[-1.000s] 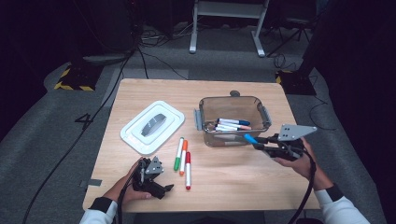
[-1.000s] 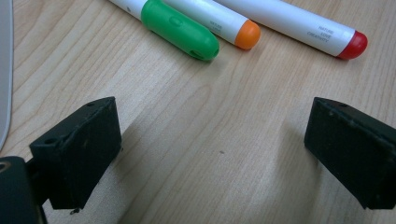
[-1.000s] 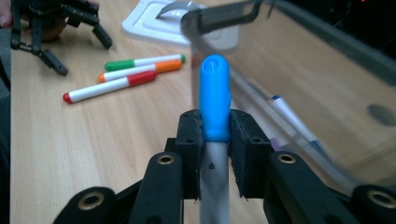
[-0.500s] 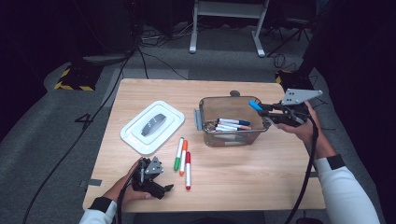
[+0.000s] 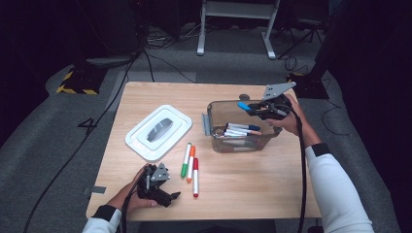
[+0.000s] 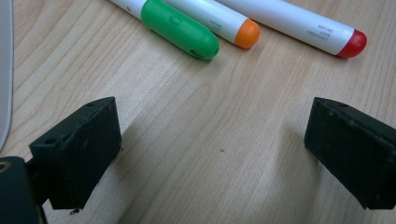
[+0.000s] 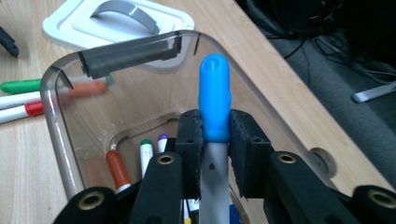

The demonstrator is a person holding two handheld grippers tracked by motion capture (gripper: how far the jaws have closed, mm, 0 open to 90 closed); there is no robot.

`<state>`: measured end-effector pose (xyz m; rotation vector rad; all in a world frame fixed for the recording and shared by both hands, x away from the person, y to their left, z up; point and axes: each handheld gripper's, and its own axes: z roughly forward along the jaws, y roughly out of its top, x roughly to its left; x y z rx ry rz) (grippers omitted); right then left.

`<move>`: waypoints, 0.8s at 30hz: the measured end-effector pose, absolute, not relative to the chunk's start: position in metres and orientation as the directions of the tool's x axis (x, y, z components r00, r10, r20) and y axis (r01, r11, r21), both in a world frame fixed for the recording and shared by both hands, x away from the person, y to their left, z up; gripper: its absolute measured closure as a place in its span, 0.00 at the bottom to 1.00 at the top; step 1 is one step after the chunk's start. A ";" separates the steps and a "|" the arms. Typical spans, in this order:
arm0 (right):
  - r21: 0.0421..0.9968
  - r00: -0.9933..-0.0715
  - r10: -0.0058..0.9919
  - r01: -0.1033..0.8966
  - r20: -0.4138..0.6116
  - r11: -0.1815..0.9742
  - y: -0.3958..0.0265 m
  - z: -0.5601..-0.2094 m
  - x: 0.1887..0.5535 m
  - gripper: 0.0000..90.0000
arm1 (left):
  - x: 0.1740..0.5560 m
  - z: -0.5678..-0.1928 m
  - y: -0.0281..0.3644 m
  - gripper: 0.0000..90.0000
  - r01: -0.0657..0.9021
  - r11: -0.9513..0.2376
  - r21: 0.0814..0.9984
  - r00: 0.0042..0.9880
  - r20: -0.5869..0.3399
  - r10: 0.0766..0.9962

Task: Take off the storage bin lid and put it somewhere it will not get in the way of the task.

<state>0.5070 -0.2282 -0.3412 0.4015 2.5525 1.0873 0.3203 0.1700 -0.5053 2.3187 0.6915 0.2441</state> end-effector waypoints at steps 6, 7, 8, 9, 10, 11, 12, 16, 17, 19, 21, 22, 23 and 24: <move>0.672 -0.919 0.346 0.136 -0.189 0.728 -0.218 -0.357 0.518 0.83 | 0.320 -0.505 0.170 0.05 0.411 -0.616 0.671 0.840 -0.017 0.542; 0.663 -0.924 0.334 0.133 -0.185 0.737 -0.217 -0.359 0.519 0.83 | 0.320 -0.505 0.170 0.05 0.411 -0.616 0.672 0.840 -0.017 0.542; 0.650 -0.927 0.326 0.133 -0.185 0.748 -0.215 -0.361 0.520 0.83 | 0.320 -0.505 0.170 0.05 0.412 -0.616 0.671 0.840 -0.017 0.543; 0.639 -0.930 0.319 0.135 -0.181 0.757 -0.214 -0.363 0.521 0.83 | 0.320 -0.505 0.170 0.05 0.412 -0.616 0.671 0.840 -0.017 0.543; 0.628 -0.933 0.311 0.135 -0.180 0.766 -0.212 -0.365 0.522 0.83 | 0.320 -0.505 0.170 0.05 0.411 -0.616 0.672 0.840 -0.017 0.542; 0.616 -0.937 0.301 0.135 -0.175 0.777 -0.211 -0.367 0.522 0.83 | 0.320 -0.505 0.170 0.05 0.411 -0.616 0.672 0.840 -0.016 0.543; 0.605 -0.942 0.291 0.135 -0.167 0.785 -0.209 -0.369 0.522 0.83 | 0.320 -0.505 0.170 0.05 0.412 -0.616 0.671 0.840 -0.017 0.542; 0.544 -0.958 0.249 0.136 -0.139 0.828 -0.200 -0.374 0.519 0.82 | 0.320 -0.505 0.170 0.05 0.411 -0.616 0.672 0.840 -0.017 0.543; 0.532 -0.958 0.250 0.141 -0.139 0.835 -0.198 -0.375 0.519 0.82 | 0.320 -0.505 0.170 0.05 0.411 -0.616 0.672 0.840 -0.017 0.543; 0.523 -0.955 0.261 0.152 -0.141 0.838 -0.196 -0.377 0.520 0.79 | 0.320 -0.505 0.170 0.05 0.411 -0.617 0.671 0.840 -0.016 0.542; 0.525 -0.950 0.281 0.173 -0.133 0.834 -0.195 -0.378 0.520 0.70 | 0.320 -0.505 0.170 0.05 0.411 -0.616 0.671 0.840 -0.016 0.543; 0.530 -0.947 0.291 0.179 -0.134 0.829 -0.195 -0.378 0.520 0.69 | 0.320 -0.505 0.170 0.05 0.411 -0.616 0.672 0.840 -0.016 0.543; 0.543 -0.944 0.300 0.183 -0.134 0.819 -0.196 -0.377 0.520 0.68 | 0.320 -0.505 0.170 0.05 0.411 -0.616 0.671 0.840 -0.016 0.543; 0.561 -0.939 0.313 0.186 -0.139 0.806 -0.198 -0.376 0.519 0.65 | 0.320 -0.505 0.170 0.05 0.411 -0.616 0.671 0.840 -0.016 0.543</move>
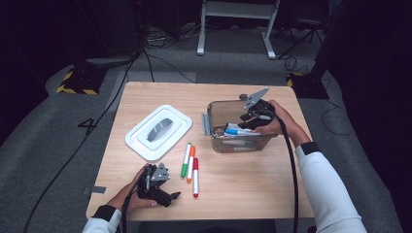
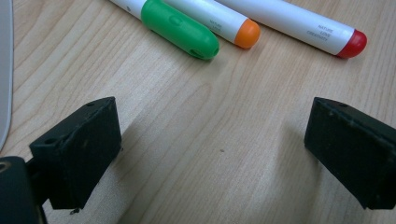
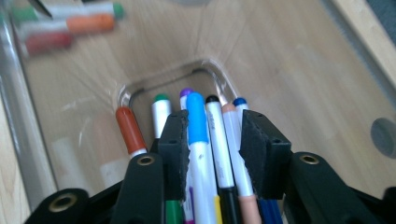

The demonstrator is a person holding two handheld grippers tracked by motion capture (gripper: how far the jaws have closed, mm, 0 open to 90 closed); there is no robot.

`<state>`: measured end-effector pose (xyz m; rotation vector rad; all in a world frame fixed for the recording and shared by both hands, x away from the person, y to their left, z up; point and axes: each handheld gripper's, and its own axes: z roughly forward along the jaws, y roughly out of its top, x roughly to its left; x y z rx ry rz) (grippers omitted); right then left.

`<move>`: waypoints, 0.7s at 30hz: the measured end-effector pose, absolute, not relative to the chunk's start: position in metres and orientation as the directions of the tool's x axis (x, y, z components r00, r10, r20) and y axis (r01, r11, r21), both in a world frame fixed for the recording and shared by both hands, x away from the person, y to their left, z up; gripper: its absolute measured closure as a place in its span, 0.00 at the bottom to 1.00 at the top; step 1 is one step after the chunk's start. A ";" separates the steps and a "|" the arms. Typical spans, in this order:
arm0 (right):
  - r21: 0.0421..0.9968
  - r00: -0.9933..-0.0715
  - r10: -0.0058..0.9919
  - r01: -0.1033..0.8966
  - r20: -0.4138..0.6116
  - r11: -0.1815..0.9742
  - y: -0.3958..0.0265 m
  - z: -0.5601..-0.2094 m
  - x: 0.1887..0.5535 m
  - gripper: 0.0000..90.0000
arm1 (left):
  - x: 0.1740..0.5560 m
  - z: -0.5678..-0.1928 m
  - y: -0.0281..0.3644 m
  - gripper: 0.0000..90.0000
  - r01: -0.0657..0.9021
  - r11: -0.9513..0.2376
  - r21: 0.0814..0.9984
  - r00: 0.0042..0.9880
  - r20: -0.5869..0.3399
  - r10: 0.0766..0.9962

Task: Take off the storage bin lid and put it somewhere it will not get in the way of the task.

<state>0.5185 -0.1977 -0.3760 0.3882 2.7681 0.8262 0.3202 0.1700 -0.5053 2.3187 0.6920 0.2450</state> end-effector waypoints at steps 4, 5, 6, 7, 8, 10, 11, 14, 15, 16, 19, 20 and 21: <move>0.647 -0.919 0.372 0.205 -0.132 0.734 -0.209 -0.367 0.510 0.53 | 0.320 -0.505 0.170 0.05 0.412 -0.616 0.672 0.839 -0.017 0.544; 0.667 -0.906 0.403 0.220 -0.131 0.712 -0.213 -0.364 0.507 0.48 | 0.320 -0.505 0.170 0.05 0.412 -0.616 0.672 0.839 -0.017 0.544; 0.687 -0.897 0.424 0.228 -0.128 0.690 -0.217 -0.362 0.504 0.45 | 0.320 -0.505 0.170 0.05 0.412 -0.616 0.671 0.839 -0.016 0.543; 0.707 -0.893 0.433 0.228 -0.121 0.669 -0.221 -0.359 0.500 0.44 | 0.320 -0.505 0.170 0.05 0.412 -0.616 0.671 0.839 -0.016 0.543; 0.721 -0.883 0.450 0.228 -0.130 0.655 -0.226 -0.357 0.496 0.40 | 0.320 -0.505 0.170 0.05 0.412 -0.616 0.671 0.839 -0.016 0.543; 0.741 -0.863 0.485 0.234 -0.140 0.629 -0.235 -0.352 0.486 0.35 | 0.320 -0.505 0.170 0.05 0.412 -0.616 0.671 0.839 -0.017 0.544; 0.754 -0.857 0.496 0.236 -0.136 0.614 -0.240 -0.350 0.482 0.34 | 0.320 -0.505 0.170 0.05 0.412 -0.616 0.671 0.839 -0.016 0.543; 0.785 -0.841 0.529 0.248 -0.117 0.567 -0.255 -0.345 0.467 0.30 | 0.320 -0.505 0.170 0.05 0.413 -0.615 0.671 0.839 -0.017 0.545; 0.795 -0.833 0.541 0.249 -0.114 0.552 -0.260 -0.345 0.462 0.29 | 0.320 -0.505 0.170 0.05 0.413 -0.615 0.672 0.838 -0.016 0.545; 0.802 -0.827 0.549 0.248 -0.117 0.544 -0.264 -0.345 0.457 0.28 | 0.320 -0.505 0.170 0.05 0.413 -0.615 0.672 0.838 -0.017 0.545; 0.809 -0.821 0.558 0.242 -0.123 0.536 -0.276 -0.349 0.440 0.27 | 0.320 -0.505 0.170 0.05 0.413 -0.615 0.672 0.838 -0.017 0.545; 0.808 -0.821 0.558 0.244 -0.122 0.536 -0.279 -0.352 0.435 0.27 | 0.320 -0.505 0.170 0.05 0.413 -0.615 0.672 0.838 -0.017 0.545; 0.810 -0.821 0.556 0.239 -0.126 0.536 -0.281 -0.354 0.430 0.27 | 0.320 -0.505 0.170 0.05 0.413 -0.615 0.672 0.838 -0.016 0.545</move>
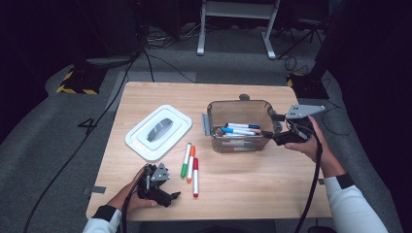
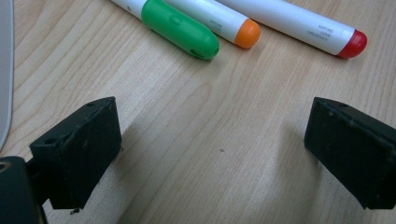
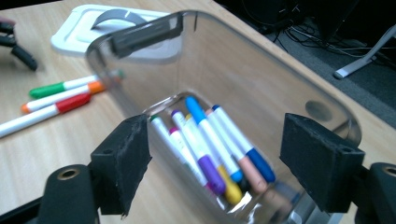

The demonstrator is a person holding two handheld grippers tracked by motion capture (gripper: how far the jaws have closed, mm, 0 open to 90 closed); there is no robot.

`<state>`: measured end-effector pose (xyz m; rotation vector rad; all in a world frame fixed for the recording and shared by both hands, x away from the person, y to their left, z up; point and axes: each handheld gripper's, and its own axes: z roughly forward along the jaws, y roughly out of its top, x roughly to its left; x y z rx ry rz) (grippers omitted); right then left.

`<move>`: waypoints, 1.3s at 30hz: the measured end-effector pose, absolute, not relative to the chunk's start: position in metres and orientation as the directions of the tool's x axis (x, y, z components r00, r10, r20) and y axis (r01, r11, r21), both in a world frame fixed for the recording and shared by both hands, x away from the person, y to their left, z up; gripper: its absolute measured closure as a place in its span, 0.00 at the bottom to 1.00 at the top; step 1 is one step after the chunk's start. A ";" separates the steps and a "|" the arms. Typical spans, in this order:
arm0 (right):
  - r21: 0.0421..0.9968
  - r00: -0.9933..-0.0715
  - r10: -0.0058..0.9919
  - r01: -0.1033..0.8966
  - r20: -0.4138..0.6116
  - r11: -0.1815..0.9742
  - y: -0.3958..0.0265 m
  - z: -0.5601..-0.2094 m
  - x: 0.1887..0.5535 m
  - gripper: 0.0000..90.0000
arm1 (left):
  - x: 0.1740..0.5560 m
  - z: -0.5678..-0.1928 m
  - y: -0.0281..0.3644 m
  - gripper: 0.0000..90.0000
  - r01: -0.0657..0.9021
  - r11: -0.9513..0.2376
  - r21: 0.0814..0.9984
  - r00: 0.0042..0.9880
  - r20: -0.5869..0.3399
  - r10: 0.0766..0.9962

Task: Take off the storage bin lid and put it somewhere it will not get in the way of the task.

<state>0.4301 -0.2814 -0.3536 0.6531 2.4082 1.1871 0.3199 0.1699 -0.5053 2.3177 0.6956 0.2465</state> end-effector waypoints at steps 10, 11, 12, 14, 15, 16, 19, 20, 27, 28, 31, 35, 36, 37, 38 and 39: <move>0.817 -0.819 0.562 0.245 -0.115 0.523 -0.294 -0.382 0.391 0.26 | 0.320 -0.505 0.170 0.05 0.411 -0.617 0.671 0.840 -0.016 0.543; 0.816 -0.819 0.562 0.244 -0.116 0.524 -0.294 -0.386 0.388 0.26 | 0.320 -0.505 0.170 0.05 0.410 -0.618 0.671 0.841 -0.015 0.541; 0.817 -0.820 0.562 0.250 -0.107 0.519 -0.294 -0.390 0.386 0.26 | 0.320 -0.505 0.170 0.05 0.409 -0.618 0.671 0.841 -0.015 0.540; 0.815 -0.822 0.561 0.257 -0.097 0.519 -0.292 -0.398 0.381 0.26 | 0.320 -0.505 0.170 0.05 0.408 -0.619 0.671 0.842 -0.014 0.540; 0.815 -0.822 0.561 0.261 -0.092 0.517 -0.290 -0.403 0.379 0.26 | 0.320 -0.505 0.170 0.05 0.409 -0.619 0.671 0.842 -0.014 0.540; 0.813 -0.823 0.561 0.266 -0.089 0.518 -0.288 -0.407 0.377 0.26 | 0.320 -0.505 0.170 0.05 0.408 -0.619 0.671 0.842 -0.014 0.540; 0.814 -0.825 0.560 0.274 -0.075 0.513 -0.279 -0.420 0.372 0.26 | 0.320 -0.505 0.170 0.05 0.409 -0.619 0.671 0.842 -0.015 0.540; 0.811 -0.827 0.558 0.279 -0.071 0.515 -0.275 -0.424 0.371 0.26 | 0.320 -0.505 0.170 0.05 0.408 -0.619 0.671 0.842 -0.015 0.540; 0.793 -0.854 0.516 0.275 -0.057 0.543 -0.243 -0.448 0.366 0.26 | 0.320 -0.505 0.171 0.05 0.411 -0.617 0.671 0.840 -0.016 0.542; 0.790 -0.858 0.511 0.276 -0.055 0.548 -0.238 -0.451 0.365 0.26 | 0.319 -0.505 0.171 0.05 0.411 -0.618 0.670 0.840 -0.016 0.542; 0.786 -0.870 0.489 0.260 -0.060 0.561 -0.221 -0.458 0.363 0.27 | 0.320 -0.505 0.171 0.05 0.411 -0.617 0.671 0.840 -0.016 0.542; 0.783 -0.890 0.451 0.235 -0.065 0.576 -0.197 -0.464 0.359 0.28 | 0.319 -0.505 0.171 0.05 0.412 -0.618 0.670 0.840 -0.017 0.542; 0.783 -0.897 0.438 0.225 -0.066 0.579 -0.191 -0.465 0.359 0.28 | 0.320 -0.505 0.171 0.05 0.411 -0.619 0.669 0.841 -0.016 0.540; 0.786 -0.900 0.432 0.221 -0.064 0.577 -0.184 -0.467 0.358 0.28 | 0.320 -0.505 0.172 0.05 0.410 -0.619 0.669 0.842 -0.016 0.540; 0.786 -0.903 0.425 0.217 -0.063 0.579 -0.178 -0.468 0.358 0.28 | 0.320 -0.505 0.172 0.05 0.409 -0.620 0.670 0.842 -0.016 0.539; 0.787 -0.907 0.415 0.206 -0.070 0.582 -0.171 -0.470 0.358 0.28 | 0.320 -0.505 0.172 0.05 0.408 -0.619 0.671 0.842 -0.015 0.539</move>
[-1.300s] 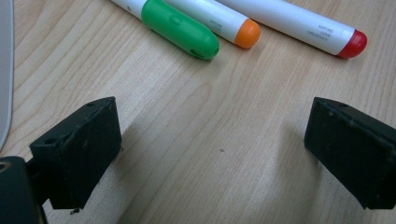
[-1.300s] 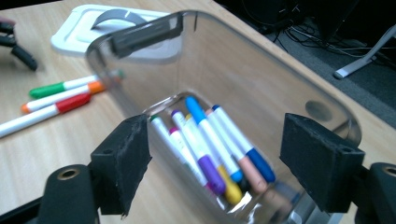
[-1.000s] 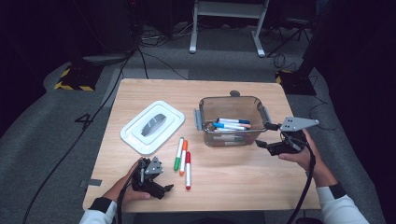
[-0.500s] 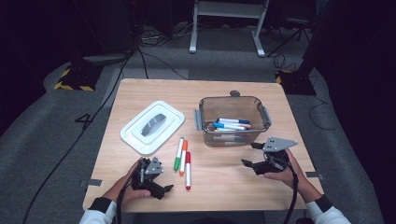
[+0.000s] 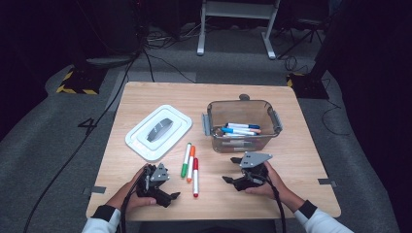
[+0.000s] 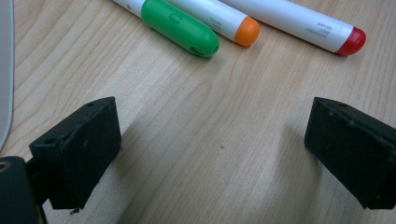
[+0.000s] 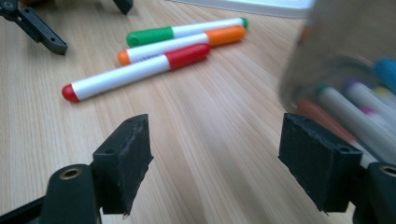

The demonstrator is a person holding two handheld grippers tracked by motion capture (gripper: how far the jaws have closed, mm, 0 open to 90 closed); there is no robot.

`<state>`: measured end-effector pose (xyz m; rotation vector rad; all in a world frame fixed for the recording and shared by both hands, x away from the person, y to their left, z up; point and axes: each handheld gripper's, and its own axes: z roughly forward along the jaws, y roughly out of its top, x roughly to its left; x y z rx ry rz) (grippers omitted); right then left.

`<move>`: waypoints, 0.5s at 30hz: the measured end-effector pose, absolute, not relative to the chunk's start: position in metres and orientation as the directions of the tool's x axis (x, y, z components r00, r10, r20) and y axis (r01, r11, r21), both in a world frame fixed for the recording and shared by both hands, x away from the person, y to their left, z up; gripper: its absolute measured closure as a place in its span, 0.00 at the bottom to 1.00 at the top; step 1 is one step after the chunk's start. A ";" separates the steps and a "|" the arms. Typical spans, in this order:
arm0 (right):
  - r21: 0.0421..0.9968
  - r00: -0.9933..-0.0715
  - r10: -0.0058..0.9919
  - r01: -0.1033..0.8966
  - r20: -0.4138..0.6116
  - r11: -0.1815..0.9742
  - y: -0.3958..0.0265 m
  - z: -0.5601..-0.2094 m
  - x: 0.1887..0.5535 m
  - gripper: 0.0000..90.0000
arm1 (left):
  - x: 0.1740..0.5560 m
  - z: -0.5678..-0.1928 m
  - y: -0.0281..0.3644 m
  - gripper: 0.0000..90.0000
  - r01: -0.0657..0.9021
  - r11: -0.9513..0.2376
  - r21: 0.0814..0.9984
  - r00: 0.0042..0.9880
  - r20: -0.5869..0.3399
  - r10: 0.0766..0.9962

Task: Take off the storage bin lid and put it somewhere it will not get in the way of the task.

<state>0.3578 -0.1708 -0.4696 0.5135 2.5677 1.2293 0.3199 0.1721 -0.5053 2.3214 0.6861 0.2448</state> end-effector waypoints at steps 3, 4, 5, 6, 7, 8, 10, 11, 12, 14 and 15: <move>0.783 -0.919 0.388 0.186 -0.076 0.594 -0.152 -0.474 0.358 0.29 | 0.320 -0.505 0.173 0.05 0.408 -0.619 0.671 0.842 -0.015 0.539; 0.783 -0.922 0.379 0.179 -0.077 0.596 -0.146 -0.476 0.358 0.29 | 0.320 -0.505 0.173 0.05 0.409 -0.619 0.671 0.842 -0.016 0.539; 0.780 -0.925 0.371 0.175 -0.078 0.600 -0.140 -0.477 0.358 0.29 | 0.320 -0.505 0.173 0.05 0.409 -0.619 0.671 0.842 -0.016 0.539; 0.781 -0.928 0.364 0.168 -0.080 0.602 -0.134 -0.478 0.359 0.29 | 0.320 -0.505 0.173 0.05 0.409 -0.619 0.671 0.842 -0.016 0.539; 0.782 -0.930 0.360 0.167 -0.077 0.601 -0.129 -0.479 0.359 0.29 | 0.320 -0.505 0.173 0.05 0.409 -0.619 0.671 0.842 -0.016 0.539; 0.782 -0.932 0.355 0.167 -0.073 0.600 -0.123 -0.480 0.360 0.29 | 0.320 -0.505 0.173 0.05 0.409 -0.619 0.671 0.842 -0.016 0.539; 0.787 -0.932 0.355 0.170 -0.066 0.593 -0.114 -0.481 0.363 0.29 | 0.320 -0.505 0.173 0.05 0.409 -0.619 0.671 0.842 -0.016 0.539; 0.791 -0.932 0.358 0.176 -0.058 0.587 -0.110 -0.481 0.365 0.29 | 0.320 -0.505 0.173 0.05 0.409 -0.619 0.671 0.842 -0.016 0.539; 0.790 -0.931 0.359 0.175 -0.060 0.588 -0.106 -0.482 0.367 0.29 | 0.320 -0.505 0.173 0.05 0.409 -0.619 0.671 0.842 -0.016 0.539; 0.792 -0.929 0.364 0.174 -0.065 0.585 -0.099 -0.483 0.370 0.30 | 0.320 -0.505 0.173 0.05 0.409 -0.619 0.671 0.842 -0.016 0.539; 0.790 -0.928 0.366 0.174 -0.068 0.588 -0.096 -0.484 0.371 0.30 | 0.320 -0.505 0.173 0.05 0.409 -0.619 0.671 0.842 -0.016 0.539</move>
